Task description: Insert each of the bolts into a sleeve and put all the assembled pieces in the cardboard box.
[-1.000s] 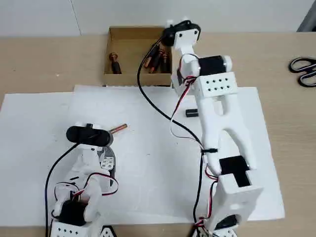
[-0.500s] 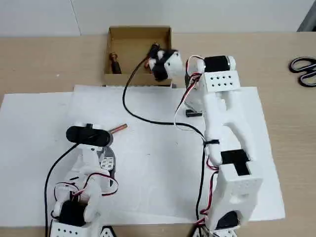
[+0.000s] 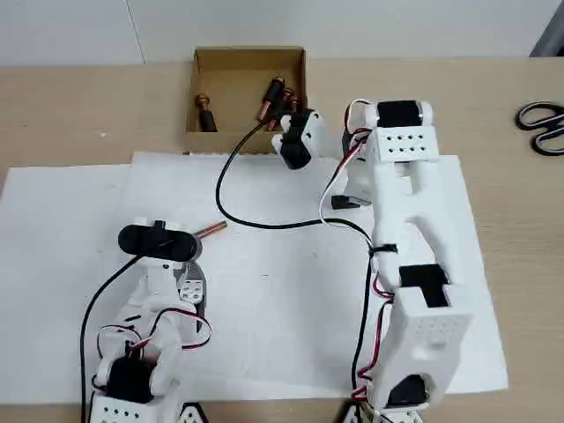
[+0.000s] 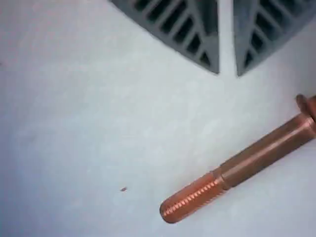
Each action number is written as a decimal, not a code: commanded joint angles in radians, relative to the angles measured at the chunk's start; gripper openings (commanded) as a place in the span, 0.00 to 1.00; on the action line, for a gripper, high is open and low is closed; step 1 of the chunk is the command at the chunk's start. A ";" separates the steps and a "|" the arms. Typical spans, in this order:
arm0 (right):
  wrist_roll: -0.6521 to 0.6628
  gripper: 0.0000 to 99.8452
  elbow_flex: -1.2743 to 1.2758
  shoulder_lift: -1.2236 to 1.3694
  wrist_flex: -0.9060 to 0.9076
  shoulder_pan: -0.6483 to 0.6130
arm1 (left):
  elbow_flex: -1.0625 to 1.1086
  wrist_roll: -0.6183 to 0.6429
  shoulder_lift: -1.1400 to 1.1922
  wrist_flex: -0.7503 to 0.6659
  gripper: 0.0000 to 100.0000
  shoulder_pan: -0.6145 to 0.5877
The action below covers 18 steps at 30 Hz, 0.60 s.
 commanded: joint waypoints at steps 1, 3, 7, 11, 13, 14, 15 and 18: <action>0.011 0.22 -0.040 0.018 0.004 0.005 | -0.007 -0.008 -0.009 -0.029 0.01 -0.003; 0.011 0.22 -0.040 0.036 0.004 0.005 | -0.007 -0.008 -0.009 -0.029 0.01 -0.002; 0.011 0.22 -0.040 0.061 0.004 0.004 | -0.007 -0.009 -0.009 -0.029 0.01 0.000; 0.011 0.22 -0.040 0.079 -0.005 -0.001 | -0.007 -0.009 -0.009 -0.029 0.01 0.000; 0.011 0.22 -0.040 0.101 -0.010 -0.001 | -0.007 -0.009 -0.009 -0.029 0.01 -0.002; 0.011 0.22 -0.040 0.114 -0.013 -0.001 | -0.007 -0.009 -0.009 -0.029 0.01 -0.003; 0.011 0.22 -0.040 0.127 -0.015 -0.001 | -0.007 -0.009 -0.009 -0.029 0.01 -0.003; 0.011 0.22 -0.040 0.157 -0.021 -0.001 | -0.007 -0.009 -0.009 -0.029 0.01 -0.003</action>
